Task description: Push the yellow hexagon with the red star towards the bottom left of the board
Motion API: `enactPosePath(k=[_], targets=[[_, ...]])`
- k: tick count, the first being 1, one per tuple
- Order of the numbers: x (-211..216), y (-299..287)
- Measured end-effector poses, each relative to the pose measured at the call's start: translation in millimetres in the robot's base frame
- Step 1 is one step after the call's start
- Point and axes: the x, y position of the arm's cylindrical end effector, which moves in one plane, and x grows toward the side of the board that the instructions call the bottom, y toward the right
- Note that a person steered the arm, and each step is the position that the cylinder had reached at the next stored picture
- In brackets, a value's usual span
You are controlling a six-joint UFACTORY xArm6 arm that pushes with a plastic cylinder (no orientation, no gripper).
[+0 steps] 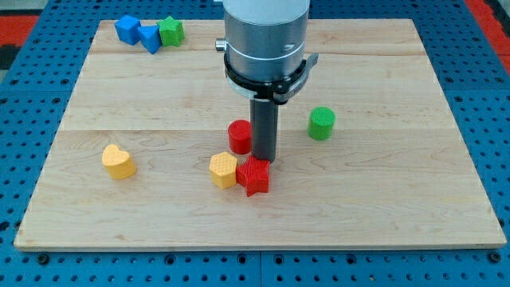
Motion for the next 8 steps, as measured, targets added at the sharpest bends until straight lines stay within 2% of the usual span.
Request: enactPosePath(k=[2,3,4,6,7,8], targets=[[-2,122],[21,83],[39,5],[37,-135],[37,-134],[33,-102]])
